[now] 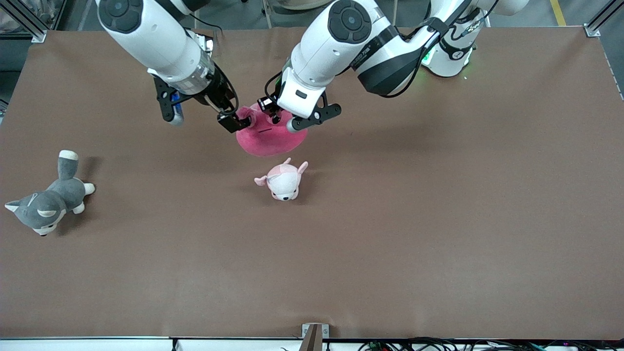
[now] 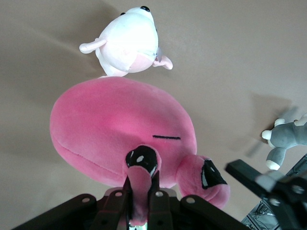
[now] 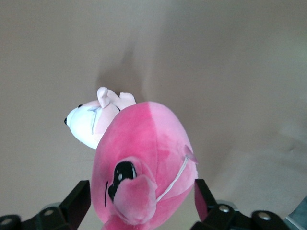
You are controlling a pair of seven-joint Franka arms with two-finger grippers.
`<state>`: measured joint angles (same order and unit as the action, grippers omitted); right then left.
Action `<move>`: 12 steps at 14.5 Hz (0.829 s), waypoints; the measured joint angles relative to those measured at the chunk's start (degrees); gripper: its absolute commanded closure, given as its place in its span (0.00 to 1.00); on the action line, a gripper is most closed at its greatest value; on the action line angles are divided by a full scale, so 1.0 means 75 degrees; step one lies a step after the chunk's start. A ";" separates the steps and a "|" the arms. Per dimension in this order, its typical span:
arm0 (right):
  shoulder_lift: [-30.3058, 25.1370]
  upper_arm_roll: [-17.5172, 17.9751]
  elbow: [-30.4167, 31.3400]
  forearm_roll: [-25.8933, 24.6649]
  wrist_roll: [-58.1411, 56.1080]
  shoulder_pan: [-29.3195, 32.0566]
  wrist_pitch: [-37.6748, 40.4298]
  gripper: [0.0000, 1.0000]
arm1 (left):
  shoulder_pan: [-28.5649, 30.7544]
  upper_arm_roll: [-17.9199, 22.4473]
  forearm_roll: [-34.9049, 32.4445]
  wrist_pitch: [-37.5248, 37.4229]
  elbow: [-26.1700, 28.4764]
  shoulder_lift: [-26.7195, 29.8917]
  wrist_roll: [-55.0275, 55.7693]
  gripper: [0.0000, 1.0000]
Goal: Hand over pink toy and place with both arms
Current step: 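Grasp the pink plush with the right gripper beside the left gripper, then open the left gripper while the right gripper pulls the plush away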
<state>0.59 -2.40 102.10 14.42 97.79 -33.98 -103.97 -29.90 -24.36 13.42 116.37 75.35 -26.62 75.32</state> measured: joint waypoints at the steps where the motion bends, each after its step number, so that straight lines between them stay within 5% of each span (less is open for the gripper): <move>1: 0.0036 0.0000 0.0019 0.0000 0.0019 -0.0071 -0.0071 0.23 | 0.0000 0.0000 0.0000 0.0000 -0.0001 0.0000 0.0000 0.86; 3: 0.0087 0.0000 0.0056 0.0000 0.0045 -0.0147 -0.0161 0.38 | 0.0000 0.0000 0.0000 0.0000 -0.0003 0.0000 0.0000 0.86; 7: 0.0116 -0.0005 0.0068 0.0000 0.0046 -0.0162 -0.0217 0.96 | 0.0000 0.0001 0.0000 0.0001 -0.0009 0.0000 0.0000 0.86; 12: 0.0116 -0.0033 0.0068 0.0000 0.0047 -0.0162 -0.0223 1.00 | 0.0000 0.0004 0.0000 0.0000 -0.0010 -0.0003 0.0000 0.86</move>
<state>1.46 -2.65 102.61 14.42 98.14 -35.19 -105.64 -29.90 -24.33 13.42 116.37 75.28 -26.63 75.32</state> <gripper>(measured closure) 0.868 0.859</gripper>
